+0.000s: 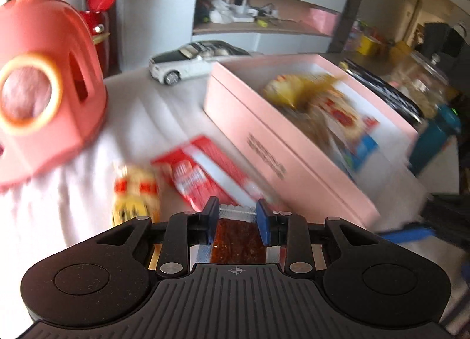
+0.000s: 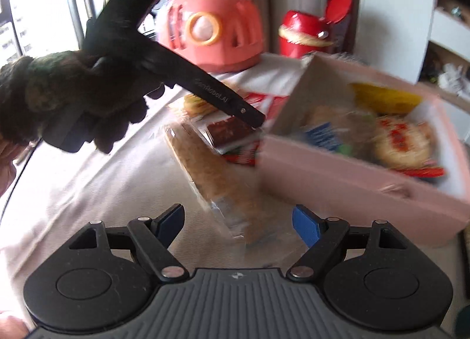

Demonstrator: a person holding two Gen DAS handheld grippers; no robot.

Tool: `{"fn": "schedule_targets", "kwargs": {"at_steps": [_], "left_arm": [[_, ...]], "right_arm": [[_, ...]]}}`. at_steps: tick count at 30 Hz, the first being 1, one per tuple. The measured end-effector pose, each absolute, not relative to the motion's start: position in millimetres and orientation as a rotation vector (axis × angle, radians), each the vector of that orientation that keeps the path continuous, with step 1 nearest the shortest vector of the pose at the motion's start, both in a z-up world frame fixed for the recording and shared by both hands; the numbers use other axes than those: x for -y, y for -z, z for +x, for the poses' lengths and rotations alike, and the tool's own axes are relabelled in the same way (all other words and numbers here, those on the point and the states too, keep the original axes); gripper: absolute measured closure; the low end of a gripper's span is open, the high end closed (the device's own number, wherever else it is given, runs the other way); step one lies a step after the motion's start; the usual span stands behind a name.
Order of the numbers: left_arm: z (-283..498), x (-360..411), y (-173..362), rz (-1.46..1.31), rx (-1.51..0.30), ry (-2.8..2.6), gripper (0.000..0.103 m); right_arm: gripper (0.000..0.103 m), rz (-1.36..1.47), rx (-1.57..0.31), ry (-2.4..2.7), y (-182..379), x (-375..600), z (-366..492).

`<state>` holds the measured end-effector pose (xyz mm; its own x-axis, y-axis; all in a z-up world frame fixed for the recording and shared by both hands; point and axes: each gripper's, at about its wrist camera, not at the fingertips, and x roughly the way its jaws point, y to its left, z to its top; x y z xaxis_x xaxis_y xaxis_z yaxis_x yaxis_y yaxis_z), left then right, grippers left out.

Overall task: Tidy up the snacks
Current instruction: 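Move the left tool to the bread stick while the right tool approaches the red jerky packet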

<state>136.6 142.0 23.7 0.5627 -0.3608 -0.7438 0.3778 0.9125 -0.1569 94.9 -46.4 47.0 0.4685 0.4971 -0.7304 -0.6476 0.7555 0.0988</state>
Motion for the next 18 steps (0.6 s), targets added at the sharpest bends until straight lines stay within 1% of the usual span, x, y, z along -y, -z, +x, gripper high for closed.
{"fn": "schedule_targets", "kwargs": {"at_steps": [5, 8, 10, 12, 15, 18], "left_arm": [[93, -148, -19, -0.014, -0.900, 0.460, 0.071], [67, -162, -19, -0.092, -0.897, 0.438, 0.071], [51, -169, -21, -0.114, -0.869, 0.370, 0.071], [29, -182, -30, -0.147, -0.793, 0.261, 0.072], [-2, -208, -42, -0.333, -0.726, 0.152, 0.072], [-27, -227, -47, -0.496, -0.754, 0.121, 0.072]], "right_arm": [[0.023, -0.135, -0.917, -0.836, -41, 34, 80], [0.024, -0.169, -0.904, -0.896, -44, 25, 62], [0.024, -0.197, -0.880, -0.919, -47, 20, 52], [0.024, -0.219, -0.860, -0.924, -49, 16, 47], [0.024, -0.214, -0.871, -0.926, -53, 14, 44], [0.024, -0.179, -0.913, -0.961, -56, 8, 46]]}}
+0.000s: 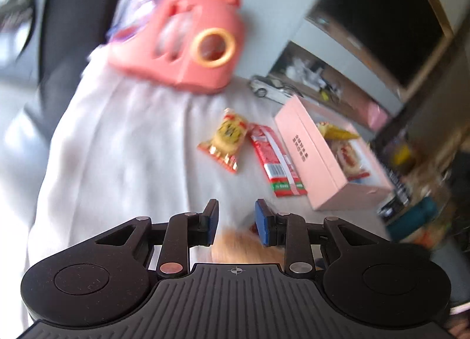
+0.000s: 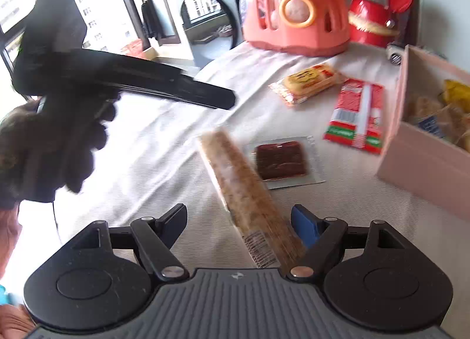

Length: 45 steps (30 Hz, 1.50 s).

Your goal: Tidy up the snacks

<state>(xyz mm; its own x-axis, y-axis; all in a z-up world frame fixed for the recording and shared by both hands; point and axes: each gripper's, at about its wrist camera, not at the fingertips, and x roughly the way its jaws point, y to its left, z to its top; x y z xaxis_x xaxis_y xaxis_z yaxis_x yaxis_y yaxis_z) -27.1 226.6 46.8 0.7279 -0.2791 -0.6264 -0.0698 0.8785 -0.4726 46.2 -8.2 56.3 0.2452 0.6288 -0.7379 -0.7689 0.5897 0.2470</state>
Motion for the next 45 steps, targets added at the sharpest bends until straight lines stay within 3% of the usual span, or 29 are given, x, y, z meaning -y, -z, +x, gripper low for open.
{"fn": "schedule_targets", "kwargs": {"at_steps": [4, 12, 16, 26, 28, 33, 45], "left_arm": [[-52, -239, -51, -0.554, -0.760, 0.102, 0.072], [-62, -228, -24, -0.701, -0.742, 0.157, 0.072], [-52, -211, -17, -0.640, -0.740, 0.149, 0.072], [-50, -225, -16, -0.667, -0.722, 0.070, 0.072], [-50, -224, -17, -0.666, -0.722, 0.066, 0.072], [-44, -215, -18, -0.647, -0.747, 0.072, 0.071], [-12, -168, -23, -0.401, -0.767, 0.104, 0.061]], "right_arm": [[0.024, -0.154, -0.938, -1.037, -60, -3, 40], [0.024, -0.154, -0.797, -0.810, -85, -5, 70], [0.043, -0.279, -0.786, -0.692, -61, -18, 85], [0.040, -0.311, -0.774, -0.774, -33, -41, 74], [0.049, -0.325, -0.772, -0.793, -36, -39, 69], [0.057, -0.373, -0.777, -0.841, -40, -12, 49], [0.054, -0.368, -0.741, -0.633, -48, 70, 41]]}}
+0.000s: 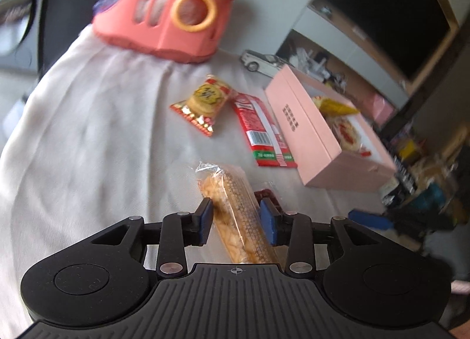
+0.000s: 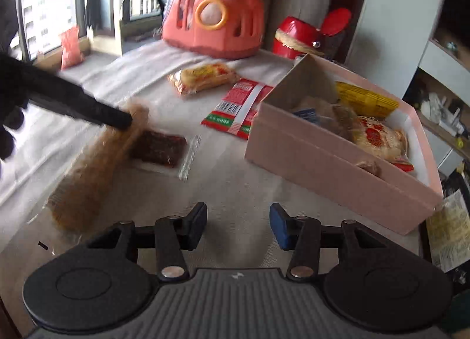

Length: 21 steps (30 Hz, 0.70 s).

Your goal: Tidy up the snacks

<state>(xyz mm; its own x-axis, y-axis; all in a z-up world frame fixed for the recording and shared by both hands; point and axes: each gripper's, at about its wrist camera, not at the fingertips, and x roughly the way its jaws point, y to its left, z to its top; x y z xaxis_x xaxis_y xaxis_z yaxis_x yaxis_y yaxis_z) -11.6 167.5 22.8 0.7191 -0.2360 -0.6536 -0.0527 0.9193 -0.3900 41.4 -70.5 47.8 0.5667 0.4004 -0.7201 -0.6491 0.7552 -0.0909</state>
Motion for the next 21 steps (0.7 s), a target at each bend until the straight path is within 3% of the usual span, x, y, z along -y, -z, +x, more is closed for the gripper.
{"fn": "schedule_targets", "kwargs": {"at_steps": [4, 13, 15, 16, 21], "left_arm": [[-13, -162, -29, -0.252, -0.747, 0.068, 0.056], [-22, -205, -42, -0.318, -0.703, -0.045, 0.061], [-26, -208, -49, -0.356, -0.679, -0.011, 0.061], [-26, -207, -52, -0.377, -0.674, 0.018, 0.061], [-17, -186, -49, -0.438, -0.719, 0.158, 0.061]], "right_arm": [[0.042, -0.314, -0.729, -0.678, -48, 63, 38], [0.039, -0.247, -0.743, -0.753, -32, -4, 60], [0.042, -0.251, -0.729, -0.746, -31, -11, 60], [0.052, -0.258, -0.726, -0.756, -32, -12, 58], [0.054, -0.308, -0.736, -0.808, -35, 6, 41]]}}
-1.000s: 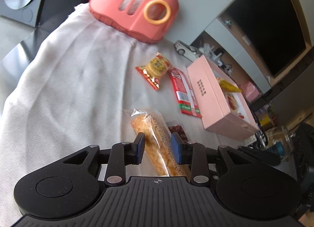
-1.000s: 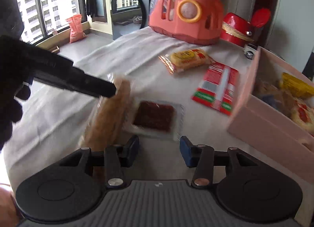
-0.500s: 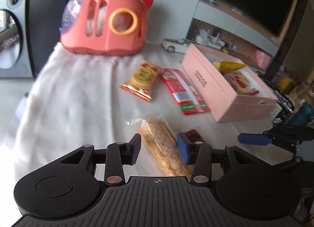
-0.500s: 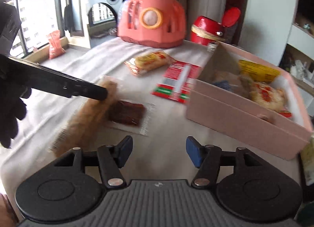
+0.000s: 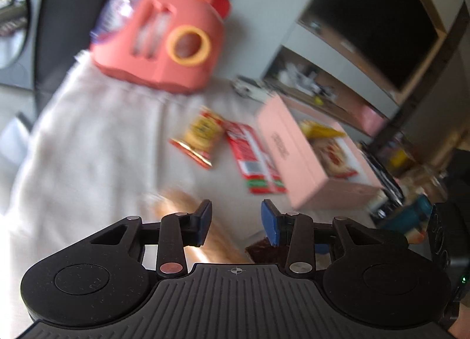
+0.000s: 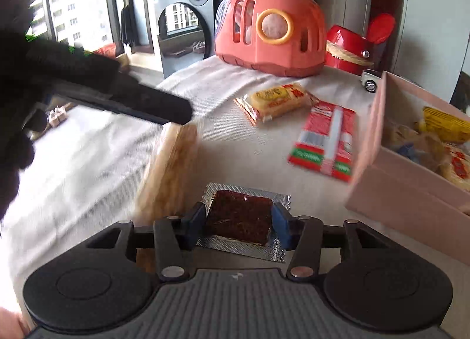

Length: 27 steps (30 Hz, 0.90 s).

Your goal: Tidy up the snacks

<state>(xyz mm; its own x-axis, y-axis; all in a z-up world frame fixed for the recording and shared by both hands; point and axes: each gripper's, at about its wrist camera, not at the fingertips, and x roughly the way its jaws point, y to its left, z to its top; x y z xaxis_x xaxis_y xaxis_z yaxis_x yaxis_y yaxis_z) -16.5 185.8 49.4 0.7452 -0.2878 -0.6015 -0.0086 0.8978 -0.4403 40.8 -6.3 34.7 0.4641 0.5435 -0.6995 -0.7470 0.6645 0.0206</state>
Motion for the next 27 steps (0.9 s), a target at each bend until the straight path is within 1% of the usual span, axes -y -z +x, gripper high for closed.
{"fn": "schedule_targets", "kwargs": {"at_steps": [5, 6, 7, 9, 15, 18, 20, 24, 27], "left_arm": [[1, -144, -30, -0.377, -0.816, 0.247, 0.061], [4, -135, -26, -0.366, -0.834, 0.271, 0.061], [5, -127, -24, -0.353, -0.846, 0.291, 0.061], [7, -113, -24, -0.315, -0.848, 0.320, 0.062], [10, -88, -21, -0.276, -0.889, 0.379, 0.062], [-2, -86, -26, -0.236, -0.867, 0.348, 0.062], [-15, -95, -39, -0.246, -0.817, 0.317, 0.062], [-38, -133, -60, -0.334, -0.744, 0.164, 0.062], [-48, -166, -58, -0.446, -0.742, 0.039, 0.062]], "right_arm": [[0.053, -0.325, -0.760, -0.801, -38, 52, 31], [0.046, -0.339, -0.759, -0.786, -38, 60, 29], [0.033, -0.356, -0.754, -0.758, -38, 67, 27], [0.024, -0.399, -0.722, -0.682, -36, 81, 25], [0.022, -0.446, -0.658, -0.438, -33, 110, 38], [0.019, -0.364, -0.682, -0.375, -31, 122, 49], [0.018, -0.261, -0.721, -0.379, -30, 130, 56], [0.011, -0.090, -0.771, -0.382, -22, 143, 64], [0.011, -0.110, -0.760, -0.369, -20, 142, 59]]}}
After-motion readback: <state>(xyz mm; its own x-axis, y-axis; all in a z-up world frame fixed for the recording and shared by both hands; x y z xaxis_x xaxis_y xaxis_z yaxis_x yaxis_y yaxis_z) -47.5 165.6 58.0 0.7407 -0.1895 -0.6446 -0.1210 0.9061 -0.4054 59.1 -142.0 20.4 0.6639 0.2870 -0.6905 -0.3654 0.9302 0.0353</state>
